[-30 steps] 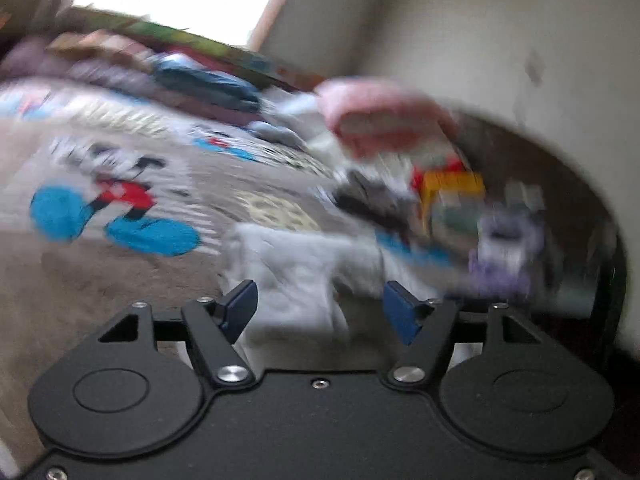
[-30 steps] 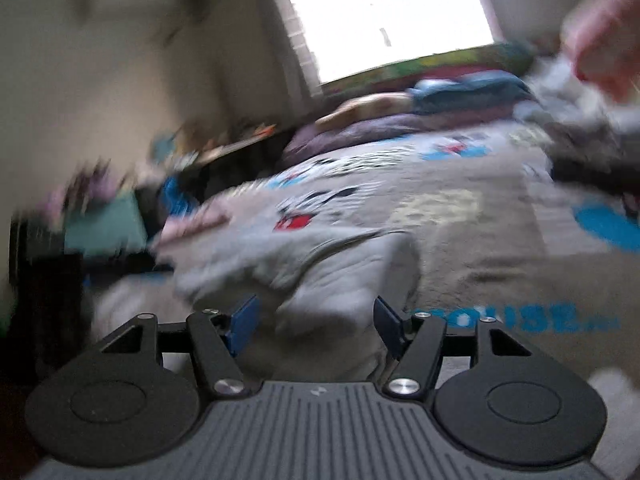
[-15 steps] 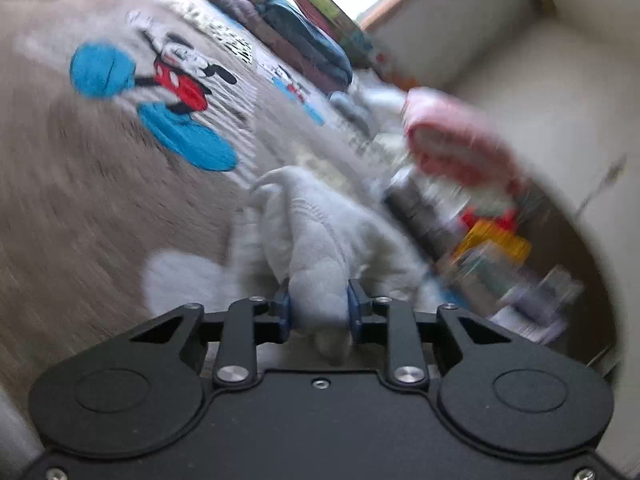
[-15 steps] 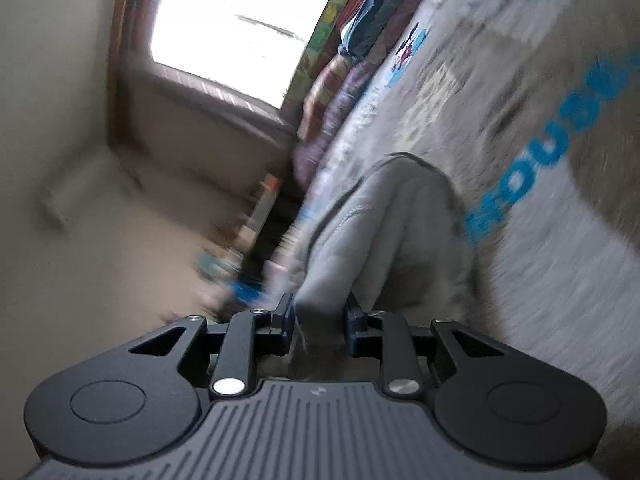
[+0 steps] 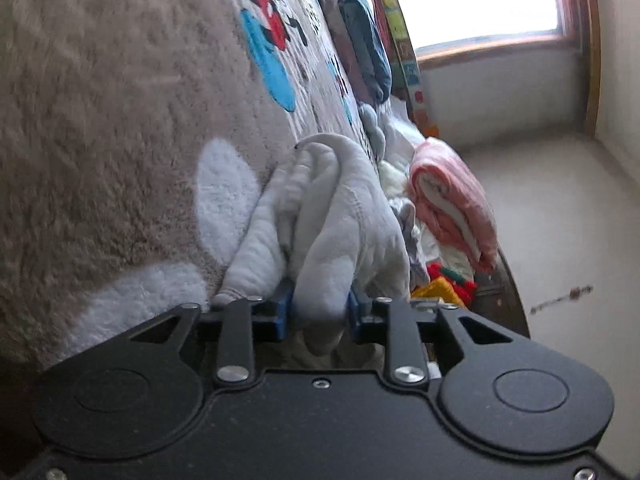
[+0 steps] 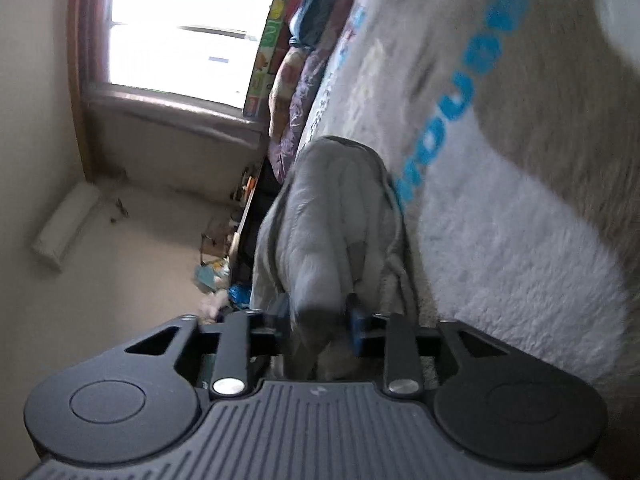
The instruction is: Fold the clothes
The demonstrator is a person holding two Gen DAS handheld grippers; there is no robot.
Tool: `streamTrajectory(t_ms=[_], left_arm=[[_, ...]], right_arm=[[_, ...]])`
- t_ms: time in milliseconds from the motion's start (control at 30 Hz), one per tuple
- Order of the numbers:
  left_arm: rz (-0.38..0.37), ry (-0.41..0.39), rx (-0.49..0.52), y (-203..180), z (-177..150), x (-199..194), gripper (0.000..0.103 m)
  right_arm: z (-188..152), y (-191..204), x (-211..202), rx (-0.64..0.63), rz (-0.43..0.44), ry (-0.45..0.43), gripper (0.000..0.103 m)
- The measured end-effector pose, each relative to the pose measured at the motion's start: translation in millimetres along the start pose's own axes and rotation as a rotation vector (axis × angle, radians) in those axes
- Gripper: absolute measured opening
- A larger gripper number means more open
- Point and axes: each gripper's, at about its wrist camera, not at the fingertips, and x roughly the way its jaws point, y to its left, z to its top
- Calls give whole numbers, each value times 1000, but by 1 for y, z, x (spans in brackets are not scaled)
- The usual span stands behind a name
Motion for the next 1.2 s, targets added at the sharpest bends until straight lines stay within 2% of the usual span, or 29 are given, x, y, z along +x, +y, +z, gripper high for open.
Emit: streamTrajectory(t_ms=[67,133,233,300,367,400,433,467,500,567,633,700,800,867,967,1033,1100,1133,1167,1200], left_arm=[[22,10,85,-11,4,-7,33],[55,7,203,-25,7,-14,35],[104,-79,398,-50,6,-28,37],[136,-132,551,-67,1,-32,37],[141,-124,788,-87,-15,-29,44],[145,-106,933,-98,-25,-23,57],[167,-96,1091,-106,-37,-16,64],[212,-90,1267,-109,-55,-11,64],[270,-81,1440,-108,-72,-4,64],[389,-19,1722,-98,-102,15,64],[471,16,1895,-86,-118,32,64],[512,17,1984,-81,-126,40,64],[540,16,2066,-78,-127,40,64],[581,14,2110,-75,-126,40,64],[595,4,2134,-74,-123,42,63],[610,4,2159,-72,-124,44,55],[614,5,2142,-72,-122,45,51],[616,2,2131,-73,-121,45,44],[621,-3,2123,-73,-120,46,40],[626,-8,2115,-74,-120,47,30]], right_arm=[[4,15,-10,-89,-32,-5,39],[4,31,-18,-209,-73,-49,42],[5,57,-29,-396,-136,-125,49],[-7,86,-24,-683,-210,-144,51],[-34,112,-9,-1057,-272,-83,51],[-51,119,-2,-1246,-314,-47,52],[-67,127,6,-1435,-356,-8,52],[-80,125,14,-1571,-402,40,51],[-92,121,23,-1689,-449,94,51],[-106,111,33,-1807,-507,152,51],[-114,104,41,-1882,-560,142,51],[-116,107,50,-1918,-573,116,51],[-115,108,61,-1952,-593,125,50],[-116,104,66,-1978,-620,124,50],[-119,101,72,-1993,-640,122,50],[-119,98,80,-2005,-654,117,51],[-124,93,81,-1993,-659,119,53],[-124,92,81,-1976,-656,121,51],[-121,93,81,-1933,-634,124,40],[-115,97,78,-1859,-600,123,35]])
